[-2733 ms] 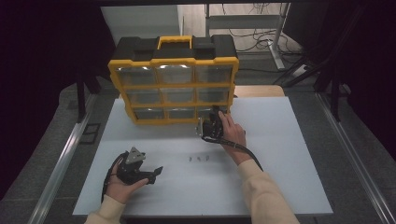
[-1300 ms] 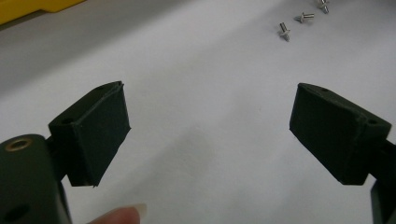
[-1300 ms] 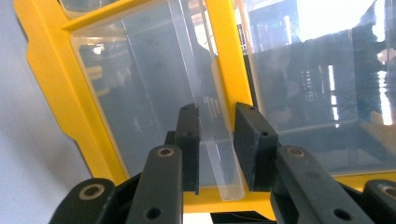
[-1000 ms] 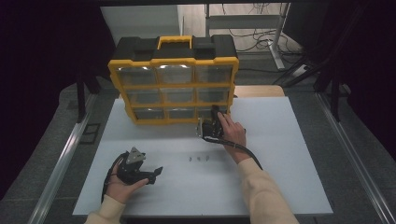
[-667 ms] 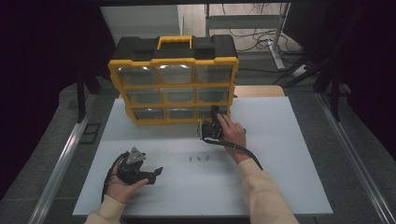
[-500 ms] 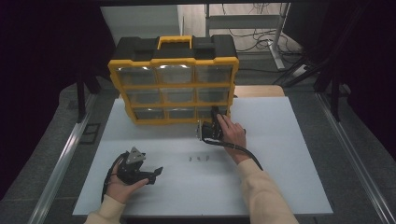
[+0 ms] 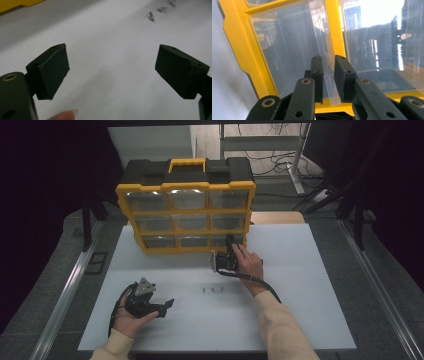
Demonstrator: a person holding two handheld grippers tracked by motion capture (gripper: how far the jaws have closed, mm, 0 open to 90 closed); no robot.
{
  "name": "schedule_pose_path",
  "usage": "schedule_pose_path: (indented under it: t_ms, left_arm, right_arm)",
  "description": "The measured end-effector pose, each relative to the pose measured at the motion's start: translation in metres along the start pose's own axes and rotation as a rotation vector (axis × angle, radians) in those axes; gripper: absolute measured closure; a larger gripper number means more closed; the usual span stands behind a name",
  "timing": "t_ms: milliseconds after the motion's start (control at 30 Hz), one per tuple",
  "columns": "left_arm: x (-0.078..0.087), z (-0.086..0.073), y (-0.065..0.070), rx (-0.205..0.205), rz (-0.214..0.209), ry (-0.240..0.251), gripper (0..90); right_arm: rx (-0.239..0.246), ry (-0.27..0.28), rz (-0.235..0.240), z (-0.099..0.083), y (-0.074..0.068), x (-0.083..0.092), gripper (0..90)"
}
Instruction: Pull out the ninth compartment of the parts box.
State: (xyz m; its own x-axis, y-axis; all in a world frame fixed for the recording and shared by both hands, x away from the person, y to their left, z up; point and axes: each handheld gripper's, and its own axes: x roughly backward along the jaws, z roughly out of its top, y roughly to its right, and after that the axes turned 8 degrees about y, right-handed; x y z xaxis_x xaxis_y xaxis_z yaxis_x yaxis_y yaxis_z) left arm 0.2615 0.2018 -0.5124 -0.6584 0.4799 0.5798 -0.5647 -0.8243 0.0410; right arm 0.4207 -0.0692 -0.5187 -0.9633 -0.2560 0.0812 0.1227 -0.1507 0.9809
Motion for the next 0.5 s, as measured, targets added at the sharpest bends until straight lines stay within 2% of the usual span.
schedule_pose_path:
  t_ms: [67,100,133,167,200,233,300,333,400,433,467,500]
  left_arm:
    - [-0.0002,-0.0001,0.0002,-0.001,0.000,-0.001,12.1]
    - [-0.0003,-0.0001,0.0003,-0.001,-0.001,-0.002,12.1]
    - [-0.0004,-0.0001,0.0004,-0.002,-0.001,-0.003,12.1]
    - [-0.0005,-0.0002,0.0005,-0.002,-0.001,-0.003,12.1]
    - [-0.0005,-0.0002,0.0005,-0.003,-0.002,-0.003,12.1]
    - [-0.0005,-0.0002,0.0005,-0.002,-0.002,-0.003,12.1]
    - [-0.0003,-0.0001,0.0004,-0.002,-0.003,-0.003,12.1]
    - [-0.0002,-0.0001,0.0004,-0.002,-0.003,-0.002,12.1]
    - [-0.0001,-0.0001,0.0005,-0.002,-0.003,-0.002,12.1]
    - [-0.0001,-0.0001,0.0005,-0.001,-0.003,-0.002,12.1]
    - [0.0000,-0.0001,0.0005,-0.002,-0.003,-0.002,12.1]
    - [0.0000,-0.0001,0.0005,-0.002,-0.004,-0.002,12.1]
  right_arm:
    - [0.003,0.000,-0.002,0.0001,-0.0003,0.0004,77.7]
    - [-0.002,0.000,0.038,0.0001,0.0008,0.0002,77.7]
    - [0.005,0.004,-0.006,0.0000,-0.0011,0.0008,77.6]
    - [0.001,0.002,0.032,0.0000,-0.0001,0.0010,77.6]
    - [0.009,0.009,-0.012,-0.0002,-0.0019,0.0015,77.6]
    - [0.014,0.006,-0.012,-0.0001,-0.0021,0.0022,77.6]
    - [0.011,0.010,0.023,-0.0002,-0.0019,0.0025,77.5]
    - [0.019,0.013,-0.020,-0.0001,-0.0037,0.0031,77.5]
    - [0.023,0.013,-0.022,0.0004,-0.0044,0.0043,77.5]
    - [0.016,0.016,0.016,0.0005,-0.0037,0.0042,77.5]
    - [0.016,0.015,0.016,0.0007,-0.0042,0.0047,77.5]
    - [0.023,0.015,-0.024,0.0008,-0.0055,0.0055,77.5]
